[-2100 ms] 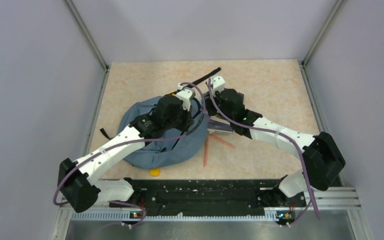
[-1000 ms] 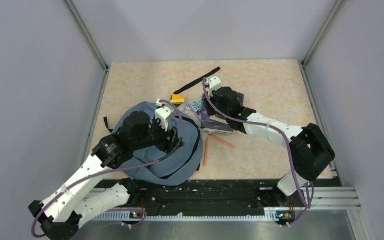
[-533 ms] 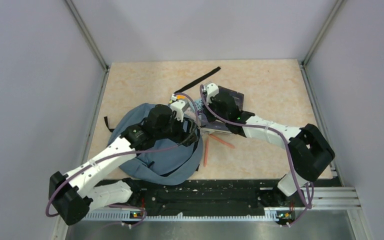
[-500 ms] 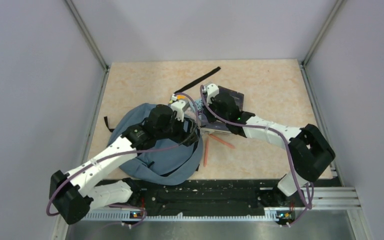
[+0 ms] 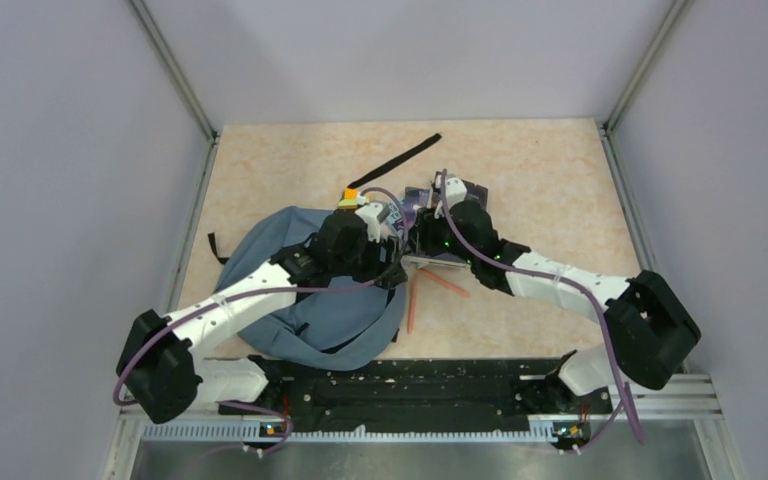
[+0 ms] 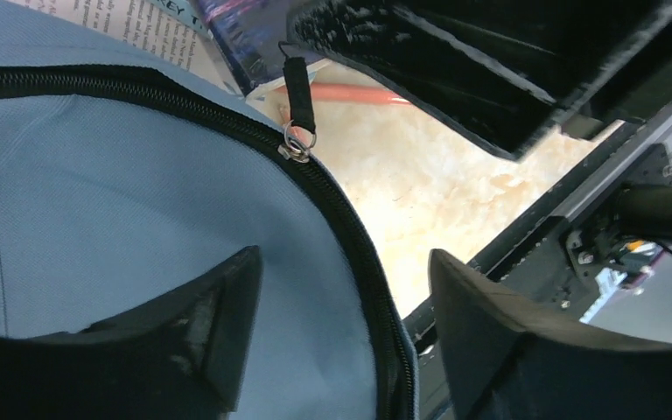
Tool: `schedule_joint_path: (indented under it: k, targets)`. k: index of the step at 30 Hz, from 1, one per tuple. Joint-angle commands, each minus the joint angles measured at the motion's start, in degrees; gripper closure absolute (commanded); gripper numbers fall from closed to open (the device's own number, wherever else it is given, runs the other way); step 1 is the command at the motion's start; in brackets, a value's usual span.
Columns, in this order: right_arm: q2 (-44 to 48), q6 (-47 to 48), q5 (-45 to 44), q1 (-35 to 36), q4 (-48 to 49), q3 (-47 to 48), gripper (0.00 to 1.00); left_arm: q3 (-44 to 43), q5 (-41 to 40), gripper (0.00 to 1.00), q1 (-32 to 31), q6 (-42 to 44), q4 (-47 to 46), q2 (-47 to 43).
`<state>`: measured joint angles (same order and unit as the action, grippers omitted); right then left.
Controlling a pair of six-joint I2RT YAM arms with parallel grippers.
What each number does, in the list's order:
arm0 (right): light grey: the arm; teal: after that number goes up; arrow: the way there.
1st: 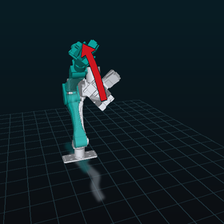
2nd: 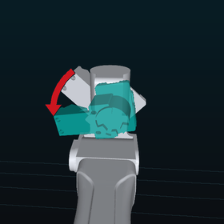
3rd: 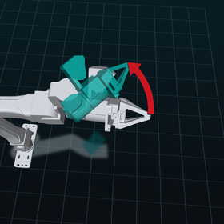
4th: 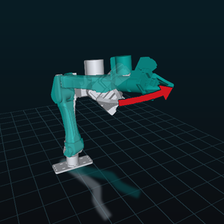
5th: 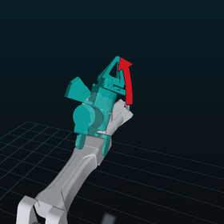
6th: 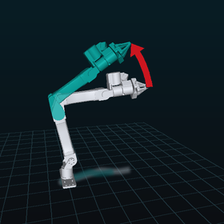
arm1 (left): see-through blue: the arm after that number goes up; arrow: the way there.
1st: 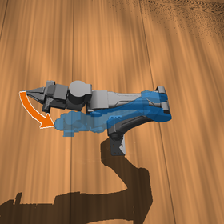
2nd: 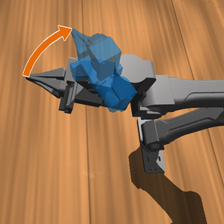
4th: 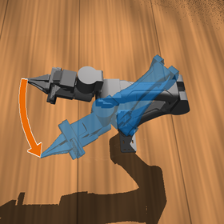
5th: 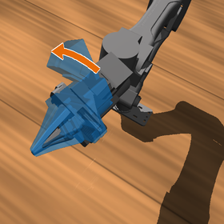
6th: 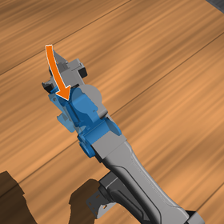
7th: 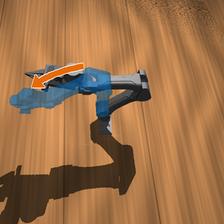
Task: Pack the student bag
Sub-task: Unzip the student bag at the center of the board.
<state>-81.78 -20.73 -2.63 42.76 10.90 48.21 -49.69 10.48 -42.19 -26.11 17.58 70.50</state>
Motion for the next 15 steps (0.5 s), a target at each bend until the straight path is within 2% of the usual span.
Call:
schedule_joint_path:
  k: [1,4,10,12,15]
  targets:
    - [2.52,-17.71,4.57,0.86,9.23,-4.71,0.53,-0.42,0.62,0.36,-0.39,-0.86,-2.5,1.84]
    - [3.73,-24.12,4.21,2.7,14.38,-9.08,0.52,-0.18,1.2,0.59,-0.42,-1.17,-2.47,2.56]
    - [6.26,-29.01,-3.01,6.18,18.74,-13.57,0.49,1.67,1.52,0.93,-0.43,-1.73,-3.05,1.9]
    - [6.39,-30.2,-3.45,6.21,20.53,-14.64,0.47,2.27,1.71,1.0,-0.43,-1.99,-3.31,1.56]
    - [5.94,-31.42,-3.98,6.31,23.2,-15.58,0.43,3.09,1.74,1.0,-0.44,-2.49,-3.6,0.78]
